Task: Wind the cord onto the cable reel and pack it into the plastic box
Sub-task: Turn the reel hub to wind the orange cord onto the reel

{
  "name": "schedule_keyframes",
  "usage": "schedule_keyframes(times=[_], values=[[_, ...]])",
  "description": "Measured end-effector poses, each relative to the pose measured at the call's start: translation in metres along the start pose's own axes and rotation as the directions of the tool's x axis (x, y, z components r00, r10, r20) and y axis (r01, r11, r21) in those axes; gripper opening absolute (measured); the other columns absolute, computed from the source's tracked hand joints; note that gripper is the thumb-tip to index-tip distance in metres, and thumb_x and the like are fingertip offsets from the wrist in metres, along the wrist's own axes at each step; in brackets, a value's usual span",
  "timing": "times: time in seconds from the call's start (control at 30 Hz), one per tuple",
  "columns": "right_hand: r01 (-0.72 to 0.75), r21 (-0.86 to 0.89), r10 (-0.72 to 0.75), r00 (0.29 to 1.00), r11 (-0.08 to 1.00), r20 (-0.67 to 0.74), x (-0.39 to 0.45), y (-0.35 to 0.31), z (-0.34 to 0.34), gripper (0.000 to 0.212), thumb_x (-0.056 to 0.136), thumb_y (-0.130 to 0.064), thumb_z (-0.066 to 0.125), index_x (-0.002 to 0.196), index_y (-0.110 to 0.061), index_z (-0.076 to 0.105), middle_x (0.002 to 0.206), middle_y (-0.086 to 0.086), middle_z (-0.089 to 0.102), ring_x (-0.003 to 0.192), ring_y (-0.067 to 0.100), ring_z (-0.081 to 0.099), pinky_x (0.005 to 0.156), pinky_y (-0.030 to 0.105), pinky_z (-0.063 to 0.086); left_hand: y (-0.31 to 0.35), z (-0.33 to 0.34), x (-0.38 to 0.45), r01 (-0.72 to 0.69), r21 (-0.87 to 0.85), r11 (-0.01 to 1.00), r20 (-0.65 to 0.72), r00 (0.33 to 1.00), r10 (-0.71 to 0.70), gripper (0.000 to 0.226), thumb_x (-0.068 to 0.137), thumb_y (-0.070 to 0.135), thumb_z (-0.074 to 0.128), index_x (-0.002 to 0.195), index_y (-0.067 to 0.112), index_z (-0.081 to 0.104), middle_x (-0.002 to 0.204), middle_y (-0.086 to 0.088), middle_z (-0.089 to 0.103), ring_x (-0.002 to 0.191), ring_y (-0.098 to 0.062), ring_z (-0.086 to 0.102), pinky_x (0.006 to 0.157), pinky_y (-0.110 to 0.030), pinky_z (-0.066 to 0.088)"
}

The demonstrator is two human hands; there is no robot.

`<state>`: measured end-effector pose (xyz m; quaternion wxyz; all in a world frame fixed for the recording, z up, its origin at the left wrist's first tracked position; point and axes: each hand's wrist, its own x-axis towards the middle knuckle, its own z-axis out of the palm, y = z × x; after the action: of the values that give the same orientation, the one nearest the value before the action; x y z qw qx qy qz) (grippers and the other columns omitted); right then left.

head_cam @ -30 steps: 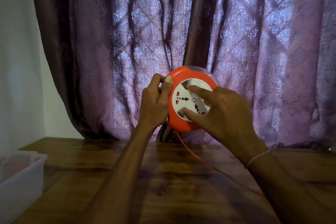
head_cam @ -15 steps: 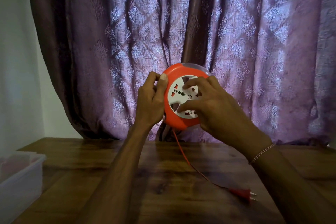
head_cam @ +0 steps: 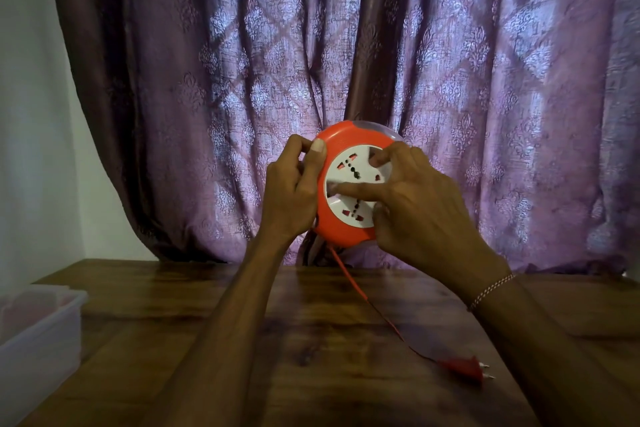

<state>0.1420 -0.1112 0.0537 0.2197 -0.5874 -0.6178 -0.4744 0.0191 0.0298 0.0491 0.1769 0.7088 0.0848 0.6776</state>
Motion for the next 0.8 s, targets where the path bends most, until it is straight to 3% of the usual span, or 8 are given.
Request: schedule_keyframes(times=[0.07, 0.1, 0.23, 0.4, 0.5, 0.63, 0.73, 0.8], values=[[-0.079, 0.027, 0.08, 0.996, 0.996, -0.04, -0.001, -0.001, 0.003, 0.05, 0.075, -0.038, 0.055, 0.122, -0.052, 0.06, 0.109, 0.004, 0.056, 0.101, 0.026, 0.057, 0.059, 0.03, 0.041, 0.0, 0.001, 0.0, -0.007, 0.009, 1.0, -0.008, 1.0, 0.007, 0.025, 0.106, 0.036, 0.045, 0.082, 0.027, 0.047, 0.056, 0.014, 0.059, 0.046, -0.002, 0.052, 0.042, -0.017, 0.036], [-0.124, 0.036, 0.126, 0.99, 0.992, -0.058, -0.001, -0.002, 0.004, 0.051, 0.074, -0.046, 0.06, 0.125, -0.052, 0.057, 0.105, 0.003, 0.059, 0.096, 0.025, 0.06, 0.06, 0.031, 0.044, 0.001, 0.002, 0.0, -0.005, 0.01, 1.0, -0.011, 1.0, 0.005, 0.026, 0.106, 0.035, 0.045, 0.082, 0.026, 0.047, 0.055, 0.014, 0.058, 0.045, -0.002, 0.05, 0.042, -0.016, 0.034], [-0.216, 0.155, 0.24, 0.959, 0.964, -0.153, 0.001, -0.005, 0.007, 0.064, 0.075, -0.072, 0.06, 0.128, -0.036, 0.062, 0.08, 0.002, 0.074, 0.077, 0.026, 0.07, 0.065, 0.037, 0.056, 0.001, 0.002, 0.0, 0.004, 0.012, 1.0, -0.013, 1.0, -0.004, 0.027, 0.105, 0.034, 0.045, 0.084, 0.018, 0.05, 0.056, 0.002, 0.055, 0.049, -0.014, 0.053, 0.046, -0.033, 0.04], [-0.207, 0.172, 0.236, 0.957, 0.963, -0.171, 0.002, -0.003, 0.004, 0.063, 0.08, -0.071, 0.056, 0.127, -0.03, 0.063, 0.076, -0.001, 0.075, 0.077, 0.023, 0.07, 0.064, 0.039, 0.056, 0.002, 0.003, 0.0, 0.021, -0.002, 1.0, -0.005, 1.0, -0.021, 0.027, 0.106, 0.032, 0.045, 0.085, 0.016, 0.05, 0.06, 0.018, 0.062, 0.052, 0.0, 0.058, 0.048, -0.014, 0.038], [-0.127, 0.148, 0.159, 0.962, 0.981, -0.224, 0.0, -0.001, 0.004, 0.051, 0.085, -0.058, 0.063, 0.12, -0.021, 0.067, 0.091, 0.0, 0.072, 0.089, 0.025, 0.062, 0.063, 0.038, 0.054, 0.001, 0.002, 0.0, 0.022, -0.005, 1.0, -0.009, 1.0, -0.022, 0.027, 0.106, 0.035, 0.044, 0.085, 0.018, 0.049, 0.06, 0.014, 0.062, 0.052, -0.004, 0.058, 0.047, -0.021, 0.041], [0.019, 0.219, 0.025, 0.98, 0.975, -0.199, 0.003, 0.008, 0.005, 0.024, 0.089, -0.022, 0.06, 0.11, -0.019, 0.07, 0.115, 0.006, 0.062, 0.102, 0.028, 0.052, 0.071, 0.045, 0.051, 0.001, -0.001, 0.0, 0.009, -0.02, 1.0, -0.005, 1.0, -0.009, 0.026, 0.105, 0.037, 0.044, 0.081, 0.027, 0.048, 0.063, -0.007, 0.061, 0.058, -0.027, 0.06, 0.049, -0.045, 0.045], [0.115, 0.23, -0.11, 0.993, 0.966, -0.034, 0.002, 0.012, 0.002, 0.041, 0.079, -0.019, 0.044, 0.107, -0.029, 0.073, 0.133, 0.01, 0.054, 0.115, 0.032, 0.046, 0.085, 0.044, 0.05, 0.0, -0.001, 0.0, 0.008, -0.013, 1.0, -0.012, 1.0, -0.009, 0.027, 0.105, 0.038, 0.045, 0.081, 0.028, 0.047, 0.06, -0.003, 0.058, 0.052, -0.017, 0.056, 0.048, -0.045, 0.042], [0.104, 0.17, -0.119, 0.99, 0.98, 0.08, 0.002, 0.009, 0.001, 0.043, 0.075, -0.022, 0.056, 0.112, -0.036, 0.072, 0.138, 0.011, 0.05, 0.117, 0.034, 0.044, 0.088, 0.044, 0.046, -0.001, -0.001, 0.0, 0.007, -0.007, 1.0, -0.016, 1.0, -0.007, 0.027, 0.105, 0.038, 0.045, 0.082, 0.025, 0.048, 0.058, 0.003, 0.056, 0.051, -0.007, 0.053, 0.047, -0.043, 0.042]])
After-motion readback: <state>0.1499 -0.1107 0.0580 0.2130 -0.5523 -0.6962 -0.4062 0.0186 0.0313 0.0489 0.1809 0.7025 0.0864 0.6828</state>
